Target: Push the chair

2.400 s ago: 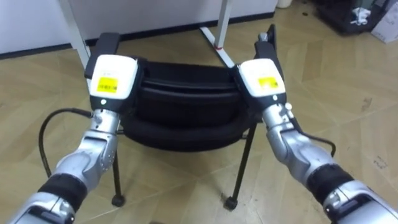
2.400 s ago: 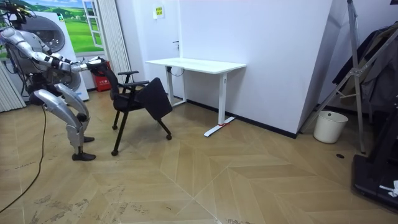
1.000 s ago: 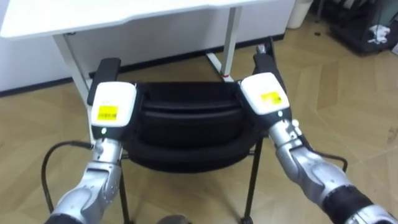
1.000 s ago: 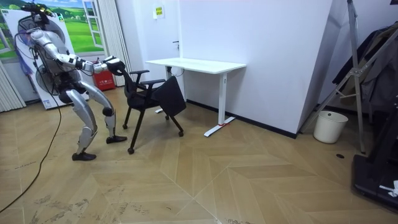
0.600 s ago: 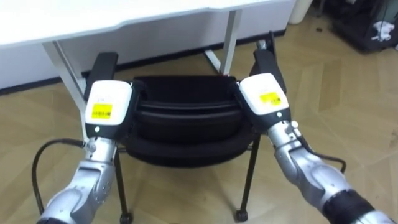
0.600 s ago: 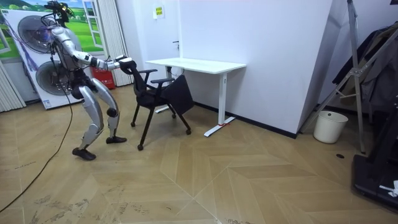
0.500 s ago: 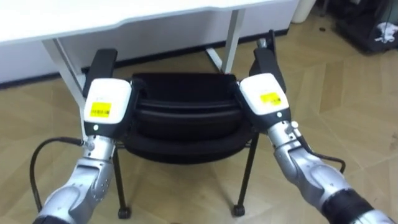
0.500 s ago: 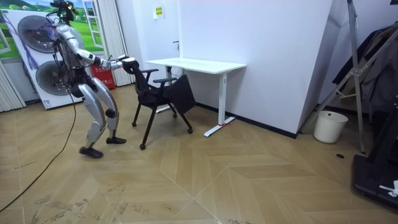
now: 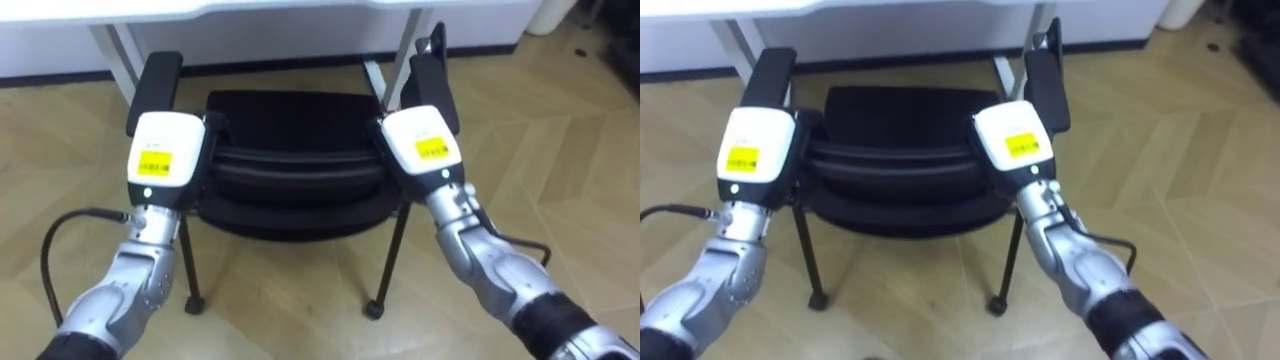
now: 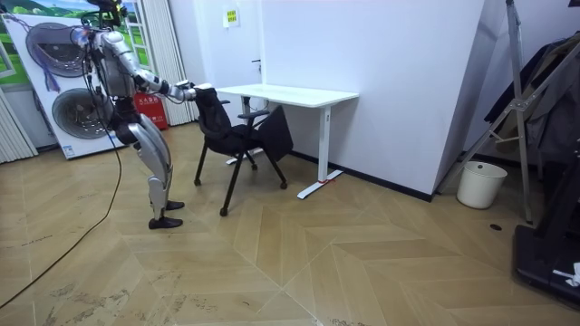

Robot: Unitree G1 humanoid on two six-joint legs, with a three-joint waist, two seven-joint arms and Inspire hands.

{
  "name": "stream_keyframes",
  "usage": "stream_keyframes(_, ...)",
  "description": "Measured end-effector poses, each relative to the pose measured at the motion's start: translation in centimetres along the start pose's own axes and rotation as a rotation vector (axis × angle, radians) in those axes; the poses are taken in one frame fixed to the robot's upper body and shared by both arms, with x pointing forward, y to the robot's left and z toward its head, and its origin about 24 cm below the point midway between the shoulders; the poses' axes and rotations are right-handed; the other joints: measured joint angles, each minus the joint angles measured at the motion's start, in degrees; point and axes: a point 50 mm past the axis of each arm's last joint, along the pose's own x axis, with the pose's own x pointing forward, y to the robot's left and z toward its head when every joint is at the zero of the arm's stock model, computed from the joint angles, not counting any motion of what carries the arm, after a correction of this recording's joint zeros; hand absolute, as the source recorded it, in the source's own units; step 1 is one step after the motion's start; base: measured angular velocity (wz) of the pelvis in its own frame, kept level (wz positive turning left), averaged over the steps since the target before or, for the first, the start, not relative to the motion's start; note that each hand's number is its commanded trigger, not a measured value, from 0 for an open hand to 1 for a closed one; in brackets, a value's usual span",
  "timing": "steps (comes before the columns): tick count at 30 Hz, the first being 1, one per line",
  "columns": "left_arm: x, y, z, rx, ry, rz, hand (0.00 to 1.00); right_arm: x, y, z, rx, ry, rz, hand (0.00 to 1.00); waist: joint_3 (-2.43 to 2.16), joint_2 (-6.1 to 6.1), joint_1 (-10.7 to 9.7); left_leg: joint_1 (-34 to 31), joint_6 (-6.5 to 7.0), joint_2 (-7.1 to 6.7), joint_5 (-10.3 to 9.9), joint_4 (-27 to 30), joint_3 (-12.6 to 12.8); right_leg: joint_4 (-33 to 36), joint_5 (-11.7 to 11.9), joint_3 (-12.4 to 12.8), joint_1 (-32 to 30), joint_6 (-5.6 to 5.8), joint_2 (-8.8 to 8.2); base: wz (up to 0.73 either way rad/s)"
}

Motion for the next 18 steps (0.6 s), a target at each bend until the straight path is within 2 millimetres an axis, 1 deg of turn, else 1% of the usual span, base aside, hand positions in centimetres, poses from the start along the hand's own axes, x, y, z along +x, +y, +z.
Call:
stream_keyframes(2,0.1,0.2,-0.1,0.005,0.000,0.006,1.00,0.2,-0.1,0.0,-0.003,-0.003,0.006,1.00,0.02,-0.73,0.5,0.6,-0.47,0.21,0.3,-1.1,0.0,-1.1,0.0,-0.3,0.6,-0.24,0.21,0.03)
stream_keyframes(4,0.3,0.5,-0.1,0.024,-0.014,0.019,1.00,0.3,-0.2,0.0,0.007,0.005,0.003,1.00,0.24,-2.02,1.2,1.4,-0.72,0.28,0.5,-2.4,-0.3,-2.2,-0.1,-0.6,1.4,-0.44,0.45,0.08)
stream_keyframes(5,0.4,0.5,0.0,0.024,-0.015,0.019,1.00,0.2,-0.1,0.0,0.008,0.006,0.004,1.00,0.19,-2.14,1.2,1.4,-0.75,0.28,0.5,-2.5,-0.6,-2.7,-0.1,-0.9,1.8,-0.44,0.53,0.15)
stream_keyframes(7,0.5,0.7,0.0,0.030,-0.020,0.024,1.00,0.3,-0.2,-0.1,0.010,0.009,0.000,1.00,0.26,-2.54,1.2,1.5,-0.78,0.25,0.5,-2.7,-1.1,-3.7,-0.1,-1.8,2.5,-0.44,0.65,0.17)
stream_keyframes(11,0.9,1.2,-0.2,0.041,-0.016,0.036,1.00,0.7,-0.5,0.1,0.012,0.004,-0.007,1.00,0.42,-3.07,1.6,1.6,-0.78,0.24,0.5,-3.2,-1.3,-4.1,-0.1,-1.8,2.9,-0.41,0.76,0.04)
stream_keyframes(13,0.8,1.2,-0.2,0.046,-0.012,0.024,1.00,0.7,-0.4,0.0,0.010,0.006,0.009,1.00,0.59,-3.36,2.3,2.9,-0.78,0.23,0.5,-3.7,-1.3,-5.2,0.0,-1.9,4.4,-0.28,0.93,0.00)
stream_keyframes(15,0.8,1.2,-0.3,0.046,-0.011,0.021,1.00,0.8,-0.4,0.1,0.016,0.006,0.014,1.00,0.59,-3.43,2.6,3.1,-0.78,0.28,0.5,-3.8,-1.3,-6.1,0.0,-2.0,5.0,-0.15,1.10,0.05)
stream_keyframes(18,0.8,1.3,-0.3,0.048,-0.012,0.018,1.00,0.8,-0.4,0.1,0.018,0.005,0.014,1.00,0.58,-3.42,2.6,3.3,-0.78,0.27,0.5,-4.0,-1.6,-7.3,0.2,-2.8,6.1,-0.04,1.24,0.13)
